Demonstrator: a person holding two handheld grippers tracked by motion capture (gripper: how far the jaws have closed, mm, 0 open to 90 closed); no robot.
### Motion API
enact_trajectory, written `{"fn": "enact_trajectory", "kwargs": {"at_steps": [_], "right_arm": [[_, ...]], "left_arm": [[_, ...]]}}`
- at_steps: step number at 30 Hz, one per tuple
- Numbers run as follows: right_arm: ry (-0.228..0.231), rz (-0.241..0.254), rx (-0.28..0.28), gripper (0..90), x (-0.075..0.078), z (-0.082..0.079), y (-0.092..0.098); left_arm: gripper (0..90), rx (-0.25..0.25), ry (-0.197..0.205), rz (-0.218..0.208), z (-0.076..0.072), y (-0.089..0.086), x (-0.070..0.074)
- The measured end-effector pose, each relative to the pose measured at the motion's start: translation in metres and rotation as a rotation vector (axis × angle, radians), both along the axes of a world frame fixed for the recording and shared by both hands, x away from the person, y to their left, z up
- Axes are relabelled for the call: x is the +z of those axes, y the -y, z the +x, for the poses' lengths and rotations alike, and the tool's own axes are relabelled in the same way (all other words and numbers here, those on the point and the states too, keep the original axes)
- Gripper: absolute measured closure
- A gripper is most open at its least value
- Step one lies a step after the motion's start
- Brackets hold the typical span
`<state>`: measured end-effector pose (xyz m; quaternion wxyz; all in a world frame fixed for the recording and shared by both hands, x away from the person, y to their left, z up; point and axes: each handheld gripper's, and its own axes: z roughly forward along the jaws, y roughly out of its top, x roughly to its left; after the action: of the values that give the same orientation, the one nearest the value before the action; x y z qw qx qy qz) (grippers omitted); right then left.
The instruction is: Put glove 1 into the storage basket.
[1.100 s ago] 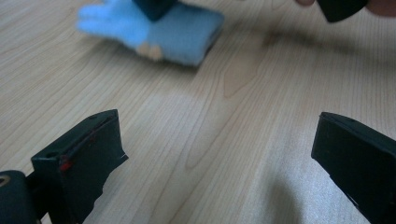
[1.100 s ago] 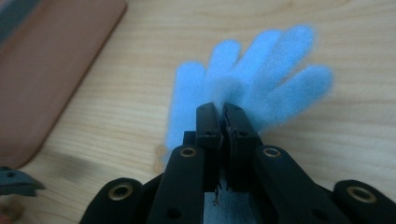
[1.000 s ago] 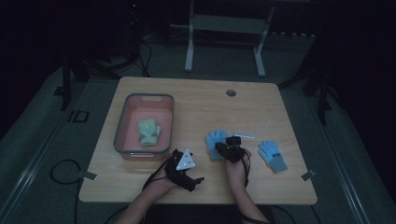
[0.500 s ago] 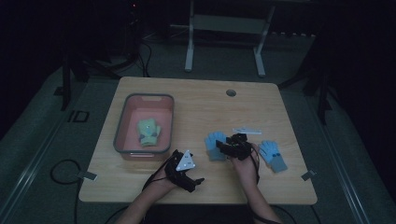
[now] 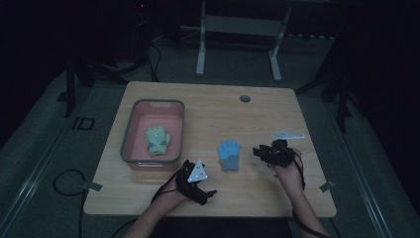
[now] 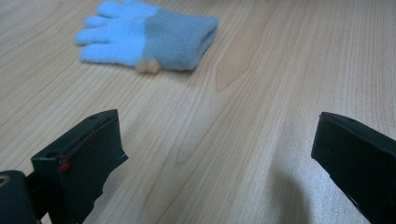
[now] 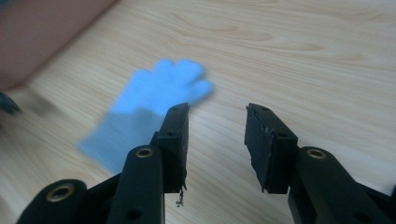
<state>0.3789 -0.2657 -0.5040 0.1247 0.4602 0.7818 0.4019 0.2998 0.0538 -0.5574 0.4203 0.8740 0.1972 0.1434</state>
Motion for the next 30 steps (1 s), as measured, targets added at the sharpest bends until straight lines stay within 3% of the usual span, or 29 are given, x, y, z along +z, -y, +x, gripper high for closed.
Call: {"fn": "enact_trajectory", "kwargs": {"at_steps": [3, 5, 7, 10, 15, 17, 20, 21, 24, 28, 30], "right_arm": [[0.012, -0.016, 0.007, 60.2, 0.000, 0.000, 0.004], [0.056, -0.104, 0.047, 59.8, 0.003, -0.002, 0.027], [0.065, -0.117, 0.056, 59.6, 0.004, -0.002, 0.034], [0.081, -0.156, 0.071, 60.0, 0.005, -0.002, 0.062], [0.063, -0.192, 0.078, 59.8, 0.001, -0.001, 0.085], [0.042, -0.227, 0.106, 58.2, -0.006, 0.001, 0.098], [0.035, -0.225, 0.124, 57.9, -0.009, 0.002, 0.101], [0.020, -0.251, 0.139, 58.8, -0.016, 0.003, 0.108], [0.013, -0.258, 0.141, 58.8, -0.019, 0.003, 0.111], [-0.015, -0.230, 0.164, 57.8, -0.027, -0.002, 0.113], [-0.029, -0.281, 0.174, 56.9, -0.033, -0.005, 0.111]], "left_arm": [[2.0, 0.006, 0.000, -0.002, 0.001, 0.000, 0.000], [2.0, 0.005, 0.000, 0.000, 0.001, 0.000, 0.000], [2.0, 0.000, 0.002, 0.003, 0.001, 0.000, -0.001], [2.0, 0.000, -0.003, 0.007, 0.001, 0.000, -0.001], [2.1, 0.003, -0.006, 0.002, 0.001, 0.000, -0.001], [2.0, 0.005, -0.007, 0.000, 0.002, -0.001, -0.001], [2.1, 0.005, -0.007, 0.001, 0.002, -0.001, -0.001], [2.0, 0.004, -0.007, 0.002, 0.002, -0.001, -0.002], [2.0, 0.004, -0.007, 0.002, 0.002, -0.001, -0.002], [2.0, 0.005, -0.010, 0.000, 0.002, -0.001, -0.002], [2.0, 0.005, -0.009, 0.001, 0.002, -0.001, -0.002]]}}
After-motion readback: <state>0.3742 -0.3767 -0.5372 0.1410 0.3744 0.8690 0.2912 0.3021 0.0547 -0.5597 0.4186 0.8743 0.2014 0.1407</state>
